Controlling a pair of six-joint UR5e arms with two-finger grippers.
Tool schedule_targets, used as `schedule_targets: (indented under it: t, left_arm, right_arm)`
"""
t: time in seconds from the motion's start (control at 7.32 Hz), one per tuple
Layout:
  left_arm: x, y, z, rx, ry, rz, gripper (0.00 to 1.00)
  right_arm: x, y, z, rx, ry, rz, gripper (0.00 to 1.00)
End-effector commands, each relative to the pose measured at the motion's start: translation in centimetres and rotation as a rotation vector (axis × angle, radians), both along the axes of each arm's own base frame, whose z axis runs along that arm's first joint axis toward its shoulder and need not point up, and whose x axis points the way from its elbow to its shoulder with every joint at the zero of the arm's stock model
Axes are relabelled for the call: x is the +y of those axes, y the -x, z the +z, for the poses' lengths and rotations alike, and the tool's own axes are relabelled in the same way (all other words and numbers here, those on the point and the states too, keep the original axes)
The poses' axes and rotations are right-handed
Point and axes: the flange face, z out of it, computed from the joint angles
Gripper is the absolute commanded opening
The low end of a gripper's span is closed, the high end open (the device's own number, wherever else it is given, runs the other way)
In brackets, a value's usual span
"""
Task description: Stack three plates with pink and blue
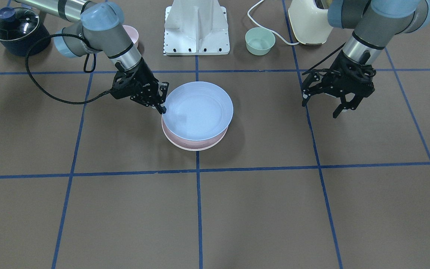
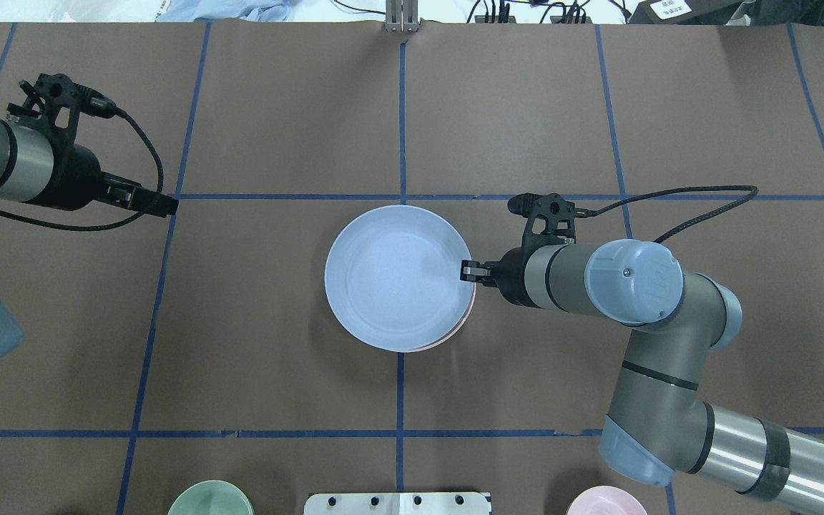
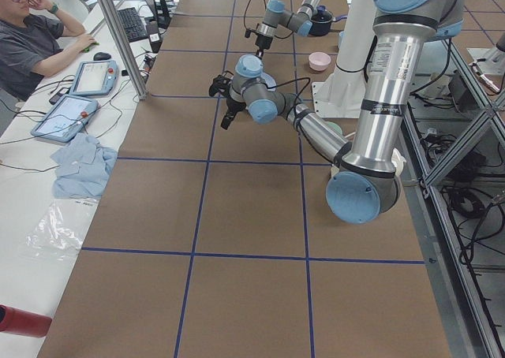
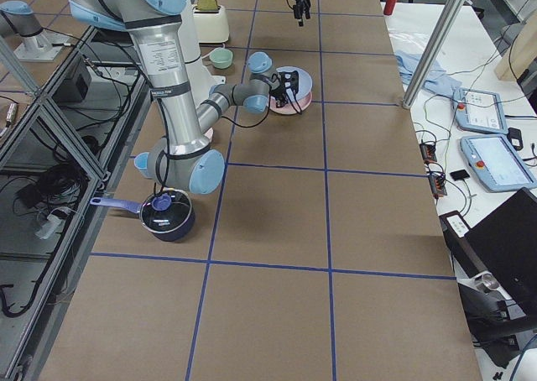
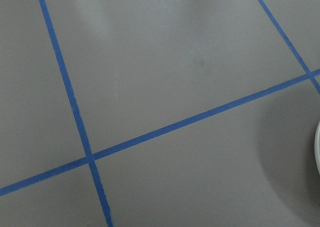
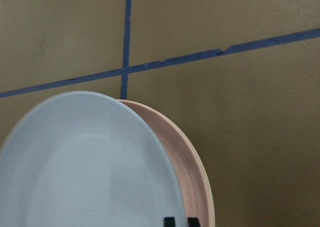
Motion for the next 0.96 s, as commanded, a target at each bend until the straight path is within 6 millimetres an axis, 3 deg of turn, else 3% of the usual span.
schedule_targets:
  t: [0.0,0.14,0.41,0.55,0.68,0.82]
  left_arm:
    - [-0.1,-0.2,0.3,-0.003,0.005,0.001,1.00]
    - [-0.1,-0.2,0.3,-0.002,0.003,0.001,1.00]
    - [-0.1,-0.1,0.4,-0.005,0.004,0.000,1.00]
    - [-0.3,0.5,0.4,-0.007,-0.003,0.001,1.00]
    - [-0.7,2.0,0.7,-0.011,0.002,0.006,1.00]
    - [-1.2,5.2,3.1,-0.068,-0.050,0.029,1.00]
  right_arm:
    - [-0.4,0.2,0.8,0.028,0.004,0.014,0.71]
    - [-0.6,0.1,0.7,0.036,-0.007,0.025,1.00]
    - [-3.3,-1.8,-0.3,0.132,0.021,0.037,1.00]
    - [-5.2,-4.2,-0.8,0.252,-0.001,-0.021,1.00]
    - [-7.8,-8.0,-0.5,0.329,-0.015,-0.080,1.00]
    - [-10.7,-12.2,0.6,0.382,-0.035,-0.145,1.00]
